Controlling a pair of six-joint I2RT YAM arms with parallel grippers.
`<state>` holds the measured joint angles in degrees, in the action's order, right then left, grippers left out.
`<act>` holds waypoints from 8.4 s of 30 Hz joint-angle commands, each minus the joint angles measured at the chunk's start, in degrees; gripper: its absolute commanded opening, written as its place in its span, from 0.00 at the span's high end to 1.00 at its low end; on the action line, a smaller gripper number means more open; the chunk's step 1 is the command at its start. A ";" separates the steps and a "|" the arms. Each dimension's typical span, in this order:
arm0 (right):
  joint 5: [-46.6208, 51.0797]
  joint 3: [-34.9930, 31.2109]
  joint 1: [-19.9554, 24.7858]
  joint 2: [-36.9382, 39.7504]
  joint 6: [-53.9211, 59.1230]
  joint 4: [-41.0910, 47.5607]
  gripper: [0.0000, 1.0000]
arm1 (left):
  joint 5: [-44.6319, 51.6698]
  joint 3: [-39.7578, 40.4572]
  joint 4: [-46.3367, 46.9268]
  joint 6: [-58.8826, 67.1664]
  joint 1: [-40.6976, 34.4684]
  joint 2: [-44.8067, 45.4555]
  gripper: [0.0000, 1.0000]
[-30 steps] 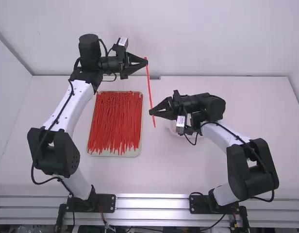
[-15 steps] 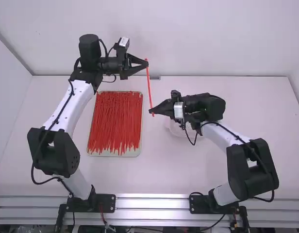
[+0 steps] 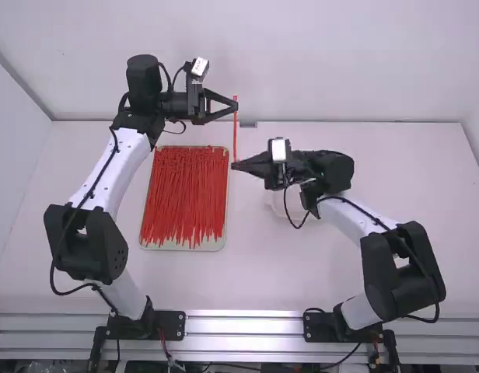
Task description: Fasten the cable tie
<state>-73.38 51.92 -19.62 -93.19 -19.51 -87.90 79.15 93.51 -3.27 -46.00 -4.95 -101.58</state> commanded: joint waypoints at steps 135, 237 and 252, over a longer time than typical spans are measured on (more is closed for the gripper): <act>3.13 23.87 3.93 1.46 -42.18 46.36 1.00 | 0.31 -0.28 -28.33 48.37 -1.42 0.00 0.98; 4.81 23.87 8.70 1.46 -49.75 39.04 0.66 | 9.75 -1.81 -30.69 42.97 -7.91 0.00 0.98; 3.98 23.87 8.79 1.46 -49.72 39.08 0.94 | 9.97 -3.80 -33.62 42.77 -7.74 0.00 0.98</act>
<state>-68.77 74.98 -10.92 -91.50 -69.01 -48.38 88.53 90.04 -36.67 -3.25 -12.56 -102.85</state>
